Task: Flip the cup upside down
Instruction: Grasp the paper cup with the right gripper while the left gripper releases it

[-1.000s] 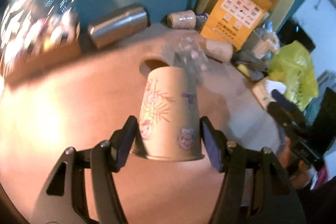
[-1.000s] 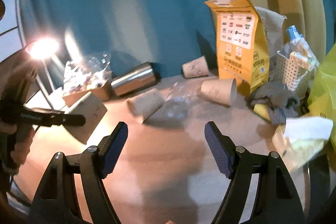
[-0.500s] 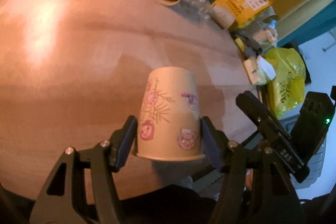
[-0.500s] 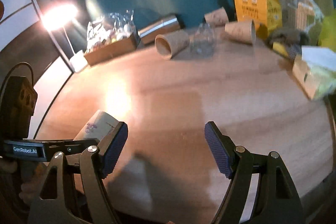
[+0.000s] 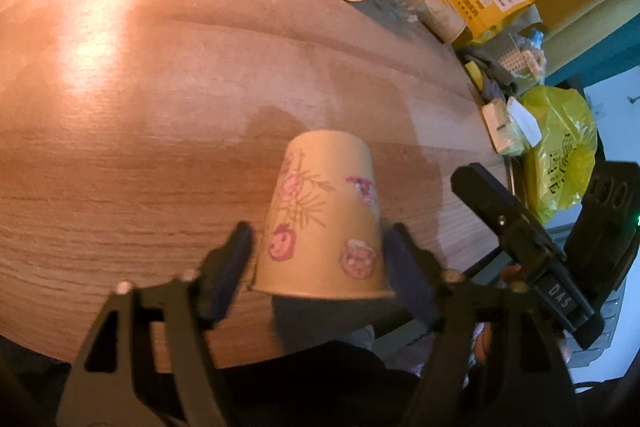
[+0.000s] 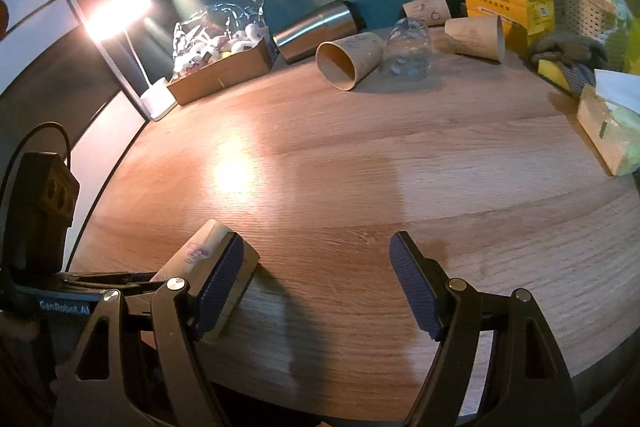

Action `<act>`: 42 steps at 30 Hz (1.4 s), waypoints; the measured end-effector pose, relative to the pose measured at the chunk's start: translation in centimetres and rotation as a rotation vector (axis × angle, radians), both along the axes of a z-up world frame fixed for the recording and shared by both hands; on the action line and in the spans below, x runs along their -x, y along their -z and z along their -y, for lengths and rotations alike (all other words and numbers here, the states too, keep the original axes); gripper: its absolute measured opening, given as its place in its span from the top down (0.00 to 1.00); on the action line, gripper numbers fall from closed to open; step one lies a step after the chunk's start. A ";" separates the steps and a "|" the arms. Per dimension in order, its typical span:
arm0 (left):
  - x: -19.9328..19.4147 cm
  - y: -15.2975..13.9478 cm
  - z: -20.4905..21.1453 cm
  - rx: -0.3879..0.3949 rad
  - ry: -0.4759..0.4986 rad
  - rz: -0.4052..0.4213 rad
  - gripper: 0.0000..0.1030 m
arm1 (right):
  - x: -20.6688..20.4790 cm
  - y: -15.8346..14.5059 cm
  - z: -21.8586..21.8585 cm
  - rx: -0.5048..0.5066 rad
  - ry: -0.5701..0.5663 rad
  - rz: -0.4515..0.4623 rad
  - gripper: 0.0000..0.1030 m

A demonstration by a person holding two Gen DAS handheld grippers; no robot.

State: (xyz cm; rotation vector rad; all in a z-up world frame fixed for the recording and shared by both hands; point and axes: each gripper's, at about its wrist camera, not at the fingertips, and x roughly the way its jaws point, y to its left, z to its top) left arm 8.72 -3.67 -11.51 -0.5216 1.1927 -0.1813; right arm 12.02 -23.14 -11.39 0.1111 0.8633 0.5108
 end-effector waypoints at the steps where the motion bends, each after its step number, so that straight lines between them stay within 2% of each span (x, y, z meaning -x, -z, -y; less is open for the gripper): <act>1: 0.2 -0.2 -0.1 -0.001 -0.005 0.012 0.18 | 0.0 0.0 -0.1 0.002 -0.002 0.001 0.24; 7: 1.1 -1.9 -0.8 -0.032 -0.006 0.069 0.18 | -0.1 -0.1 -1.3 0.000 -0.030 -0.019 0.24; 12: 2.6 -3.4 -2.8 -0.076 -0.020 0.133 0.18 | -0.7 0.2 -3.7 -0.008 -0.085 -0.077 0.24; 15: 3.3 -3.2 -4.5 -0.085 -0.043 0.149 0.18 | -1.2 0.5 -5.8 -0.022 -0.117 -0.136 0.24; 23: 4.9 -1.8 -8.9 -0.071 -0.082 0.167 0.18 | -2.4 2.3 -9.5 -0.050 -0.094 -0.326 0.24; 29: 5.2 -1.2 -10.7 -0.043 -0.068 0.174 0.18 | -3.1 3.1 -11.2 -0.082 -0.081 -0.399 0.24; 30: 5.3 -1.2 -10.9 -0.039 -0.066 0.176 0.18 | -3.2 3.2 -11.4 -0.085 -0.080 -0.402 0.29; 32: 5.4 -1.1 -11.5 -0.036 -0.064 0.178 0.18 | -3.2 3.3 -11.8 -0.093 -0.086 -0.406 0.29; 37: 5.6 -1.0 -12.4 -0.032 -0.070 0.182 0.18 | -2.8 2.9 -12.2 -0.086 -0.112 -0.404 0.40; 39: 5.7 -1.0 -12.8 -0.036 -0.077 0.190 0.18 | -2.5 2.1 -12.6 -0.078 -0.117 -0.347 0.40; 42: 5.8 -1.1 -13.1 -0.049 -0.084 0.213 0.18 | -1.7 0.2 -13.0 -0.008 -0.111 -0.185 0.41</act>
